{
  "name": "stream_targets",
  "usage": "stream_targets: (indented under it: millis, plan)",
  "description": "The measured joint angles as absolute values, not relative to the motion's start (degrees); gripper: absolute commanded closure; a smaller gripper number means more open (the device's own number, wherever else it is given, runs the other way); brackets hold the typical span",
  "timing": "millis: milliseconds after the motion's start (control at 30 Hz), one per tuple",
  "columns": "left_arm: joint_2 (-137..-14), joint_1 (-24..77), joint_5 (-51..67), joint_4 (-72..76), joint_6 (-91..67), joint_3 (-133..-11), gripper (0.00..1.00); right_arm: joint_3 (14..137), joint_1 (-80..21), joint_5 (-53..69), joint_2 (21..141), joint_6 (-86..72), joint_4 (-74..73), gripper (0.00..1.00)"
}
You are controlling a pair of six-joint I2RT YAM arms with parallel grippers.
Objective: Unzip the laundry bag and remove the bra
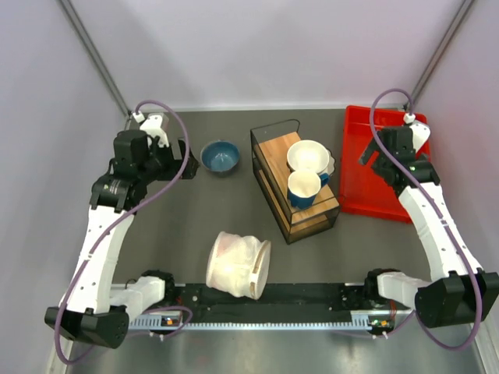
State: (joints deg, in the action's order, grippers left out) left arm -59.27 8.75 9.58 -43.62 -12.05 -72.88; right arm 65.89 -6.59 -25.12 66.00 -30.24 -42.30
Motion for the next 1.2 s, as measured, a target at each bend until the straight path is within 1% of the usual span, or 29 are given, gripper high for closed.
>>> stream_targets:
  millis: [133, 233, 400, 533, 633, 800, 1100, 1200]
  plan:
    - [-59.4, 11.0, 8.2, -44.5, -12.2, -72.9, 0.01, 65.3, -6.6, -25.1, 65.6, -30.2, -41.7, 0.01]
    - [-60.3, 15.3, 5.3, -45.5, -13.0, -73.3, 0.01, 65.2, -6.6, -25.1, 65.0, -30.3, -41.5, 0.01]
    - [-61.6, 27.9, -0.5, -46.8, -16.5, -73.3, 0.01, 64.5, -6.6, -25.1, 63.3, -30.3, -41.1, 0.01]
    - [-63.2, 40.1, -6.3, -47.0, -20.7, -73.3, 0.01, 64.2, -6.6, -25.0, 62.5, -30.3, -41.1, 0.01]
    - [-65.1, 48.7, -10.2, -46.7, -24.4, -72.2, 0.07, 64.2, -6.6, -24.4, 62.3, -30.0, -41.0, 0.01]
    - [-67.1, 55.1, -11.8, -47.1, -29.0, -68.3, 0.18, 64.2, -6.6, -22.7, 62.0, -29.1, -40.8, 0.01]
    - [-68.0, 68.1, -11.9, -50.1, -34.4, -66.0, 0.19, 64.2, -6.6, -19.8, 61.8, -28.4, -39.8, 0.01]
    - [-69.6, 70.5, -10.9, -50.2, -35.7, -66.0, 0.23, 64.2, -6.6, -18.5, 61.8, -28.5, -39.8, 0.01]
